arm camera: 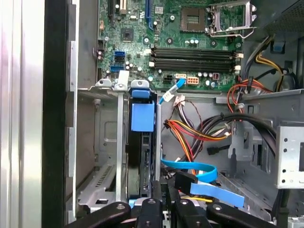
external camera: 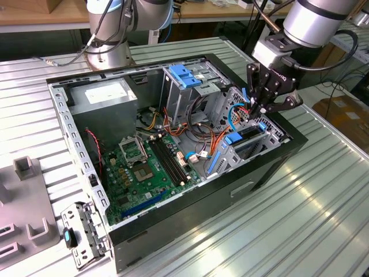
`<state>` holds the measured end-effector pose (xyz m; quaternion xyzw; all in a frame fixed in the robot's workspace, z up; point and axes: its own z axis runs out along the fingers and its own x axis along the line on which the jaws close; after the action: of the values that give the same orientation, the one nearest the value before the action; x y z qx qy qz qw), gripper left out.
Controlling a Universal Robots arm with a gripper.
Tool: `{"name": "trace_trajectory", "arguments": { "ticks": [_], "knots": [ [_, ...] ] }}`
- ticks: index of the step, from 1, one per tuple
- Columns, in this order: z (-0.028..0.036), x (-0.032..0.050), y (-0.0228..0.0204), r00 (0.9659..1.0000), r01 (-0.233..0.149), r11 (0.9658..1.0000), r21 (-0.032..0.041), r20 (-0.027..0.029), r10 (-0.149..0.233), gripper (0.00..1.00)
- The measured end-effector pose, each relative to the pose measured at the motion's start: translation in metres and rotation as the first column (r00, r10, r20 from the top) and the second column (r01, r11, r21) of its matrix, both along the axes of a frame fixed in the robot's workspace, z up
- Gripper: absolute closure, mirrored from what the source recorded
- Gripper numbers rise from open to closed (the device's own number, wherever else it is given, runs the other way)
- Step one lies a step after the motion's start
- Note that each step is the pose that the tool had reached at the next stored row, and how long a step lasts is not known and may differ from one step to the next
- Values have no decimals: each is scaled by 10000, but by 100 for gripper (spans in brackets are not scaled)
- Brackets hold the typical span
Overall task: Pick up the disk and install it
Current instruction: 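Insert the first disk wire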
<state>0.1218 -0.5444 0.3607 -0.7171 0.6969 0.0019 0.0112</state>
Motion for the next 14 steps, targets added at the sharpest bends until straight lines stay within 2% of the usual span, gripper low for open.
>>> {"name": "trace_trajectory", "arguments": {
  "ticks": [1,2,3,6,7,8,9,14],
  "knots": [
    [-4,-12,-3,10000,0,10000,-2,4,0,84],
    [-9,-35,-9,10000,1,10000,-3,45,-1,84],
    [-11,-36,-9,10000,0,10000,-29,62,0,84],
    [-16,-37,-9,10000,0,9997,-251,63,2,84],
    [-18,-37,-9,10000,0,9994,-350,63,2,84],
    [-22,-37,-9,10000,0,9992,-389,63,2,84],
    [-24,-37,-10,10000,0,9992,-411,63,3,84],
    [-23,-37,-9,10000,0,9991,-416,68,3,84]
  ]
}}
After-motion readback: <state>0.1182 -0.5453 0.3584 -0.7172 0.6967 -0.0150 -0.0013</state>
